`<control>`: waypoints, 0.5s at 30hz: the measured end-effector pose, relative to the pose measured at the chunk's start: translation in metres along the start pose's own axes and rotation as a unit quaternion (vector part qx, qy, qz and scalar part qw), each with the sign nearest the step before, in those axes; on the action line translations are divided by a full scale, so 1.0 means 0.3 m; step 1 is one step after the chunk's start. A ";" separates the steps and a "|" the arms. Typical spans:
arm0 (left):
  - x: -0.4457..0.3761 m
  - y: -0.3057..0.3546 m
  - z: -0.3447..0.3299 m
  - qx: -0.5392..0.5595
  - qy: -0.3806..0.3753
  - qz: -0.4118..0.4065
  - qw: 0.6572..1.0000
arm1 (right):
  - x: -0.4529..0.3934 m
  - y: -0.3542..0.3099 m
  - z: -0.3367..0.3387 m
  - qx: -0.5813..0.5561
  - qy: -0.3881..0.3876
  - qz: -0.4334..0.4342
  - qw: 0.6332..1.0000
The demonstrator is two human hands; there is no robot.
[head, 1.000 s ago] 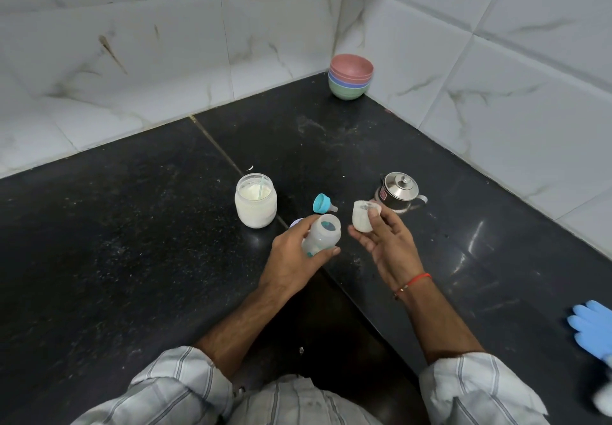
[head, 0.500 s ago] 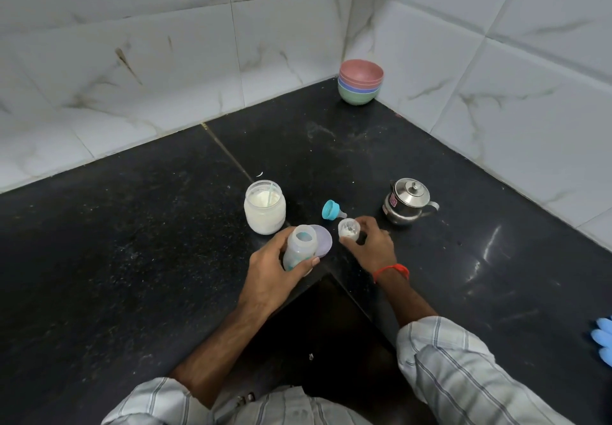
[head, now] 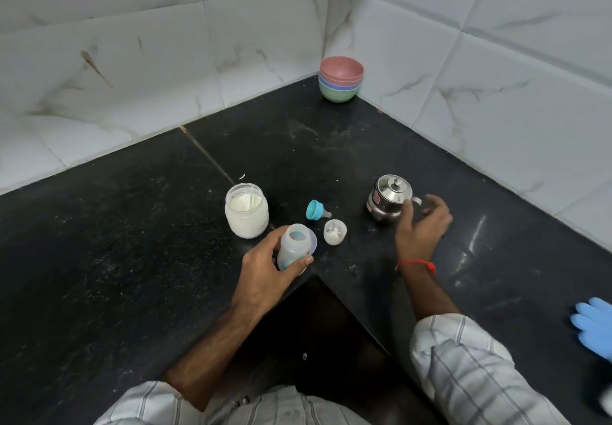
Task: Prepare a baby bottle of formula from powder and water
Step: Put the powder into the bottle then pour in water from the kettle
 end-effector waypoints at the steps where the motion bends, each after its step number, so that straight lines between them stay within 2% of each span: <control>1: -0.002 0.002 -0.006 0.000 -0.002 -0.002 1.000 | -0.034 0.025 0.002 0.008 0.001 -0.046 0.999; 4: -0.010 0.010 -0.022 0.004 -0.002 -0.006 1.000 | -0.118 0.109 -0.023 0.031 -0.082 -0.142 0.986; 7: -0.015 0.027 -0.034 0.011 -0.002 -0.010 1.000 | -0.158 0.171 -0.055 0.014 -0.171 -0.160 0.972; 11: -0.020 0.046 -0.043 0.011 -0.003 -0.013 1.000 | -0.170 0.206 -0.075 -0.051 -0.182 -0.193 0.963; 15: -0.027 0.068 -0.052 0.011 0.000 -0.013 1.000 | -0.159 0.213 -0.079 -0.102 -0.182 -0.186 0.960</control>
Point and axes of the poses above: each hand's wrist, its own x-axis away from the middle knuckle, its own z-axis out of the back of the hand, y = z × x, the point moved 3 cm from there along -x, towards the middle knuckle, and after that the axes turned 4 degrees about z, right-handed, at the moved point
